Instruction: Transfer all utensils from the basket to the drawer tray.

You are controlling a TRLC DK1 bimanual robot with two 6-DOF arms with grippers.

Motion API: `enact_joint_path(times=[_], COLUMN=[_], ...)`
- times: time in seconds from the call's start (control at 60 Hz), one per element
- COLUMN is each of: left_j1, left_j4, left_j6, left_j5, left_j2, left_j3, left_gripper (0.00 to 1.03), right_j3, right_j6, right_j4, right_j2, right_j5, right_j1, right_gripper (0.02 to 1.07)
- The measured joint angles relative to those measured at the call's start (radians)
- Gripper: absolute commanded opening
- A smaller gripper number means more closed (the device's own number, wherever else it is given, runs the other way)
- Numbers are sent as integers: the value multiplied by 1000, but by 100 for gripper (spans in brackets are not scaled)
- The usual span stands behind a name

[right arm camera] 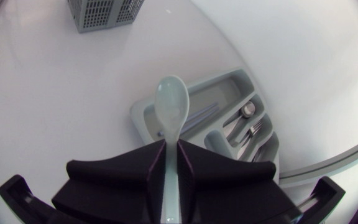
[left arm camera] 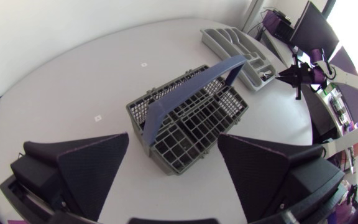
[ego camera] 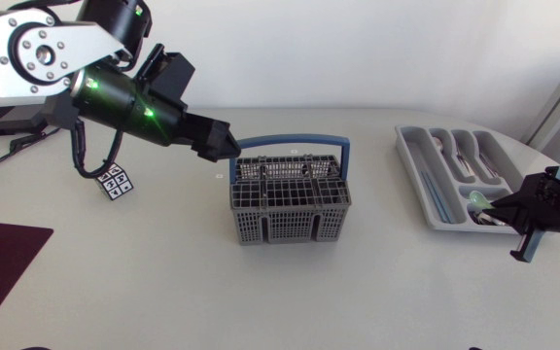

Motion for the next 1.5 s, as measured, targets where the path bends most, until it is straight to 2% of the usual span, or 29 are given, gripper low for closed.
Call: enact_joint_path(times=[0.183,0.333,0.433,0.633,0.767,0.85,0.983,1.083,1.15,1.267,1.433,1.5], left_j1=[19,21,21,22,23,23,23,23,23,23,23,23], left_j4=[51,64,65,69,76,77,76,76,76,76,71,68], left_j6=[8,16,23,27,27,27,27,27,27,27,27,27], left_j5=[-28,-54,-83,-133,-137,-138,-138,-145,-145,-145,-146,-145], left_j2=[-31,-39,-44,-67,-89,-95,-97,-107,-113,-116,-124,-124], left_j3=[-65,-95,-121,-162,-175,-185,-200,-211,-212,-212,-226,-230], left_gripper=[100,100,100,100,100,100,100,100,100,100,100,100], right_j3=[140,219,285,376,388,388,388,388,384,362,295,258], right_j6=[-129,-215,-267,-327,-342,-349,-353,-353,-353,-352,-321,-292], right_j4=[-14,-21,-79,-95,-96,-96,-94,-91,-91,-92,-100,-101], right_j2=[173,259,306,397,426,433,435,434,430,397,257,193], right_j5=[16,80,116,178,196,212,220,222,222,216,176,159], right_j1=[-58,-71,-71,-71,-71,-70,-69,-69,-69,-69,-43,-14], right_gripper=[16,16,17,17,23,24,40,40,46,46,46,50])
